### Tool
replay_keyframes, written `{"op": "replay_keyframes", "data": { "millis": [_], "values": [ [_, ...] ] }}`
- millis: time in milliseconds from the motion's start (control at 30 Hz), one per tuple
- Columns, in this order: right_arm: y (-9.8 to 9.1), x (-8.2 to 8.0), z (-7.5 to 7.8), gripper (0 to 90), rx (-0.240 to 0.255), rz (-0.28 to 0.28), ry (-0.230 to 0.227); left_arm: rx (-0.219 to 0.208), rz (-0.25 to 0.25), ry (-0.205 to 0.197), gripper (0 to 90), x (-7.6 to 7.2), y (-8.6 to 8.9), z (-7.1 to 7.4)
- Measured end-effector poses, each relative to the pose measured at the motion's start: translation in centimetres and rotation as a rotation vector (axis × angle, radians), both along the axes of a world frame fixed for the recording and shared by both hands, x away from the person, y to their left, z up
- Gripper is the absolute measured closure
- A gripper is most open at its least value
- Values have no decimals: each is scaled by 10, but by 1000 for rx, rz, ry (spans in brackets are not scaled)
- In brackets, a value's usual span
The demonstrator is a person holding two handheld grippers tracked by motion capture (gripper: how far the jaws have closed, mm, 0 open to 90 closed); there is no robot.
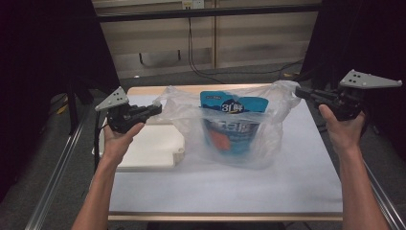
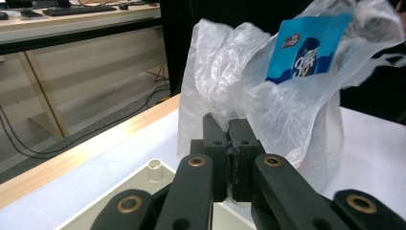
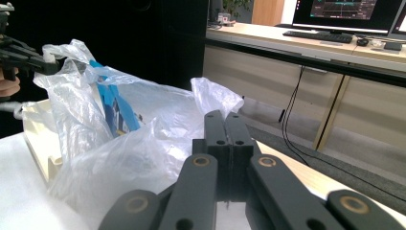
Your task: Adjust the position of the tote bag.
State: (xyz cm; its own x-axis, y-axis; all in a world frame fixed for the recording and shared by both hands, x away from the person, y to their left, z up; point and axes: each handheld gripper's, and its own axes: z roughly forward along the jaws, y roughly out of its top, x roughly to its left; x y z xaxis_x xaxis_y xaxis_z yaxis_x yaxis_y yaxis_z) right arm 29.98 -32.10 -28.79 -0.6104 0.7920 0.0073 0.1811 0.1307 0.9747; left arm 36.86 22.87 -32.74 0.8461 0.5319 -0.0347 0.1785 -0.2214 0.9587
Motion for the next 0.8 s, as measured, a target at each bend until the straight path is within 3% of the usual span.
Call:
{"op": "replay_keyframes", "data": {
  "millis": [167, 367, 533, 800],
  "values": [
    [-4, -4, -15, 900, 11, -7, 15, 38, 8, 13, 886, 0, 4, -8],
    [-3, -2, -30, 900, 35, 1, 31, 47, 7, 22, 885, -1, 1, -11],
    [-4, -8, -38, 900, 29, -4, 27, 48, 18, 36, 886, -7, 6, -14],
    [-4, -9, -58, 900, 14, -23, 47, 91, 26, 59, 886, -8, 3, -23]
  ]
}}
